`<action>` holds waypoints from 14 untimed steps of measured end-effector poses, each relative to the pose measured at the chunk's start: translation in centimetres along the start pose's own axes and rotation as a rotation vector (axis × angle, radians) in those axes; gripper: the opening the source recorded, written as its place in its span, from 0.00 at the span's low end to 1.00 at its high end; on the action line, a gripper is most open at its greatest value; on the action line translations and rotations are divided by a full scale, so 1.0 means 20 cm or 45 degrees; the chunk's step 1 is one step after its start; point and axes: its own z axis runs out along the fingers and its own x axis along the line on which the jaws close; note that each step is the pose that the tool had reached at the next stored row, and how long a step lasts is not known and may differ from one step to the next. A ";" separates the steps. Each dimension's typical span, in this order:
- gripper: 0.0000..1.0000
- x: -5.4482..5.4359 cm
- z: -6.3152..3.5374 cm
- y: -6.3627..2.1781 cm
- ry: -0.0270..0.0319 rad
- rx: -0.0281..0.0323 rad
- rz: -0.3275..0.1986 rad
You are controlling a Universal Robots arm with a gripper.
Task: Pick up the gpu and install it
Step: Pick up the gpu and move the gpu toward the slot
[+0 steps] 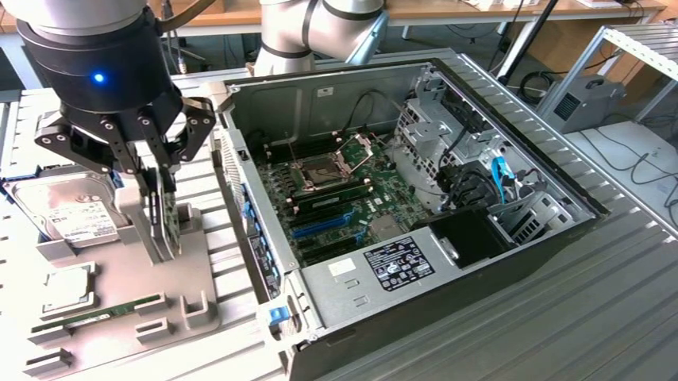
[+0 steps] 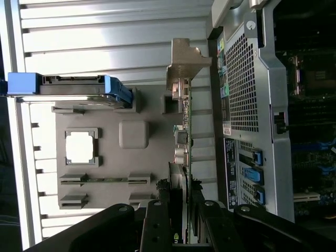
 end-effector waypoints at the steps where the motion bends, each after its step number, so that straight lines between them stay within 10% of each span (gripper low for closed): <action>1: 0.26 0.00 -0.001 0.000 0.0000 -0.0001 0.000; 14: 0.26 0.00 -0.015 0.001 0.0000 -0.0001 0.000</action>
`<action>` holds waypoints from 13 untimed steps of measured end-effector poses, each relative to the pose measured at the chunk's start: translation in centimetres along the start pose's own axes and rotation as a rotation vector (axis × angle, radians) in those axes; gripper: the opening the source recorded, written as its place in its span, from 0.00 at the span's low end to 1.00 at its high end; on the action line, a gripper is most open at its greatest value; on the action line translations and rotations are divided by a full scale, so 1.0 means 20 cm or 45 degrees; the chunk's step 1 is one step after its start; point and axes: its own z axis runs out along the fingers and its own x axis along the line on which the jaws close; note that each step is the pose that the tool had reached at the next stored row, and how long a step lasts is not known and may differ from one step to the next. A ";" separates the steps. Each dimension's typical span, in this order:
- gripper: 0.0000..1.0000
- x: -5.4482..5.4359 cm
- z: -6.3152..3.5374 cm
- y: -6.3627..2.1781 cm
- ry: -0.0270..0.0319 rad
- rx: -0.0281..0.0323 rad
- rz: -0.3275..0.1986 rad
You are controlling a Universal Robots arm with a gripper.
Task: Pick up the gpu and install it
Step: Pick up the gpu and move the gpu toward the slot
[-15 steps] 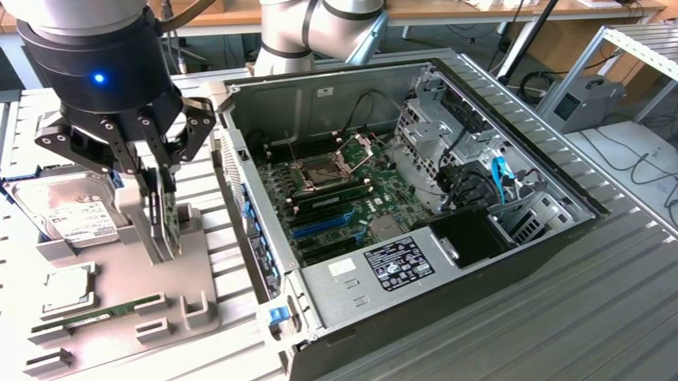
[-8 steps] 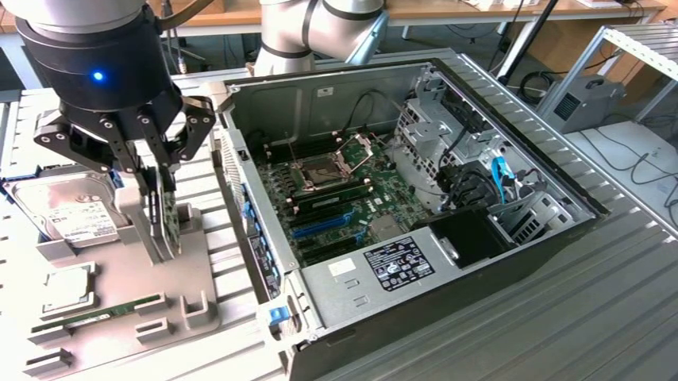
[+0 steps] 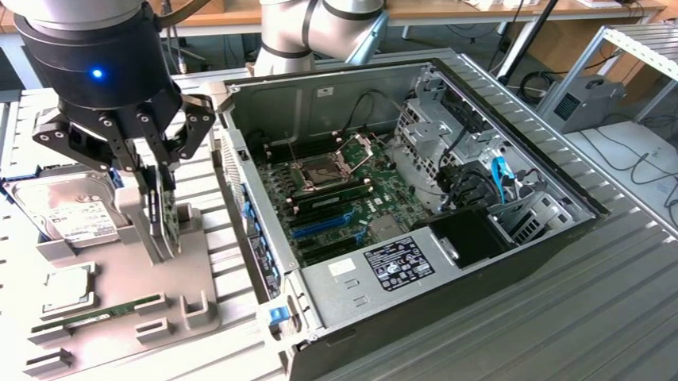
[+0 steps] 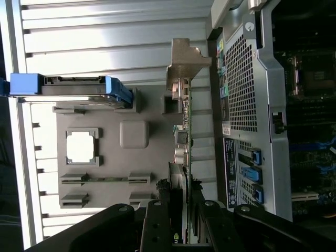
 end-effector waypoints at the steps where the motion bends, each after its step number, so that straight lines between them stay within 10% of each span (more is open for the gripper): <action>1: 0.26 0.00 -0.001 0.000 0.0000 0.0000 0.000; 13: 0.26 0.00 -0.014 0.001 0.0000 0.0000 0.000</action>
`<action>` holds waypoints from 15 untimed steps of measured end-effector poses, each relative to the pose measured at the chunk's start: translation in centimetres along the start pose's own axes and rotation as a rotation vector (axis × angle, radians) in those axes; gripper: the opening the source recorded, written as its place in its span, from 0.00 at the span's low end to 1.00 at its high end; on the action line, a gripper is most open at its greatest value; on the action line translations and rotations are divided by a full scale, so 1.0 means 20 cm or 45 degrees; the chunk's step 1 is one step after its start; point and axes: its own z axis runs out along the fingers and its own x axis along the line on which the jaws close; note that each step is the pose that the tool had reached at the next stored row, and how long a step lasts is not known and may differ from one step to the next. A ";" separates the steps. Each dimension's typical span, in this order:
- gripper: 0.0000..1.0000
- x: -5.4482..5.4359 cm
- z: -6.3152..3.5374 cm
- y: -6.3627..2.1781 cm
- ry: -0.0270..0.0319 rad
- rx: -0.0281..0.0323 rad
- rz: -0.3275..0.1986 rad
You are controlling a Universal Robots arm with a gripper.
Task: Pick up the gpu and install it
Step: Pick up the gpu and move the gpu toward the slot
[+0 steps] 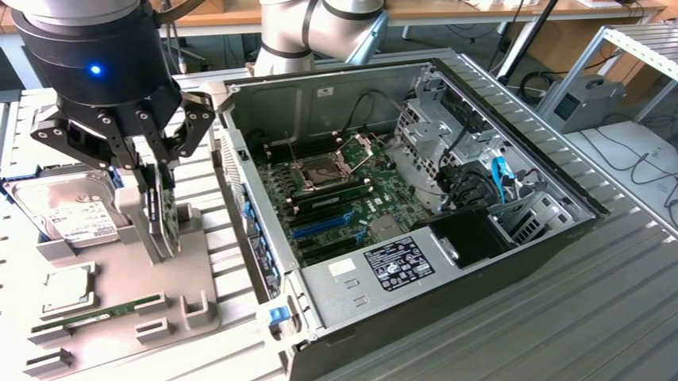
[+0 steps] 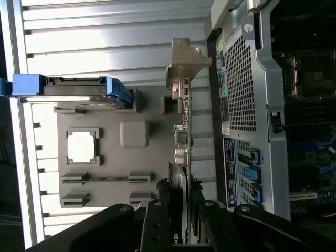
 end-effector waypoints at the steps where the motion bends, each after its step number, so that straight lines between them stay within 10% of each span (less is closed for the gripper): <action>1: 0.26 0.00 -0.001 0.000 -0.0001 0.0000 0.000; 15: 0.26 0.00 -0.037 0.002 0.0000 0.0001 0.000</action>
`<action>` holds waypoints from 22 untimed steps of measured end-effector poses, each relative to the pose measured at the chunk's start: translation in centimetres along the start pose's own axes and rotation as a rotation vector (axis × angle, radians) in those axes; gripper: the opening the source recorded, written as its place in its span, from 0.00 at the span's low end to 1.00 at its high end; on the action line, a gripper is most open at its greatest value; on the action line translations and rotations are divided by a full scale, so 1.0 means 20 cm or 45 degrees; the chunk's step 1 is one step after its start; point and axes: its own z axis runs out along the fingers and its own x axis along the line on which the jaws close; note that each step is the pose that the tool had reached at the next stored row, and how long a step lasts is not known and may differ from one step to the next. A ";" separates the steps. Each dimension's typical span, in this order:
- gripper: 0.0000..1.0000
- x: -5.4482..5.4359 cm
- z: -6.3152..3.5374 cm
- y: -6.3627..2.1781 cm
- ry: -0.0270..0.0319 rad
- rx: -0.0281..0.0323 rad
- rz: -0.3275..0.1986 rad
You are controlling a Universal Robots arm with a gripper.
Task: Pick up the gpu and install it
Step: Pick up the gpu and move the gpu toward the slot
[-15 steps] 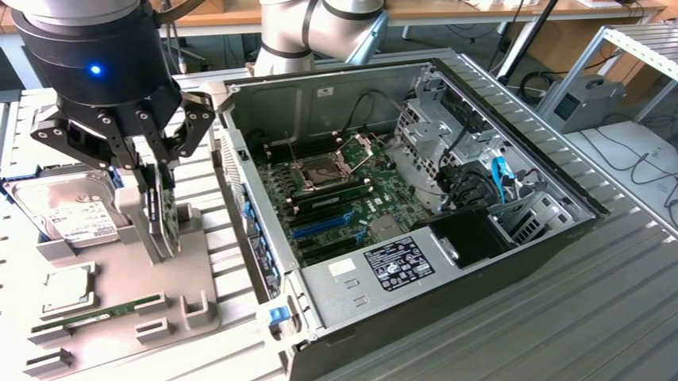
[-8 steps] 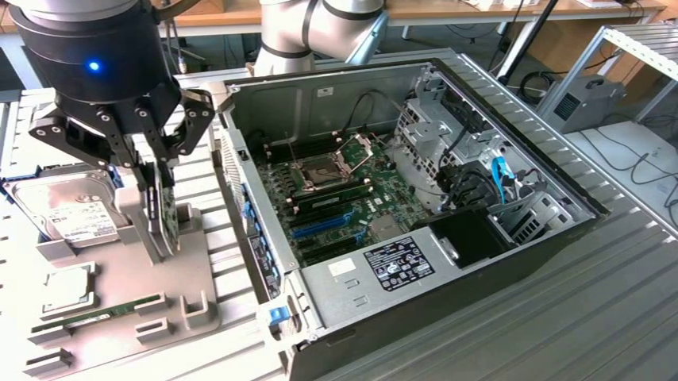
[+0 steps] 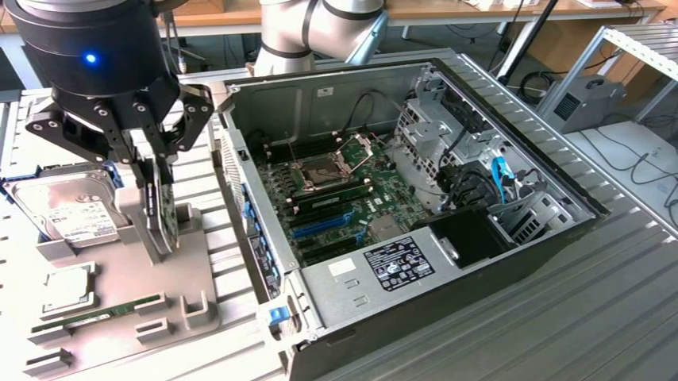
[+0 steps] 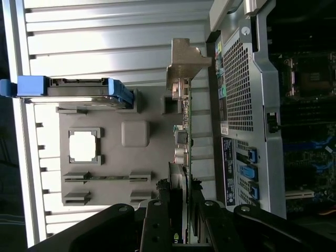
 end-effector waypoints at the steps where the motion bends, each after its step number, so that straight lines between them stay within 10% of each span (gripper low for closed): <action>1: 0.26 0.00 -0.002 0.000 0.0000 0.0000 0.000; 22: 0.26 0.00 -0.049 0.002 0.0000 0.0000 0.000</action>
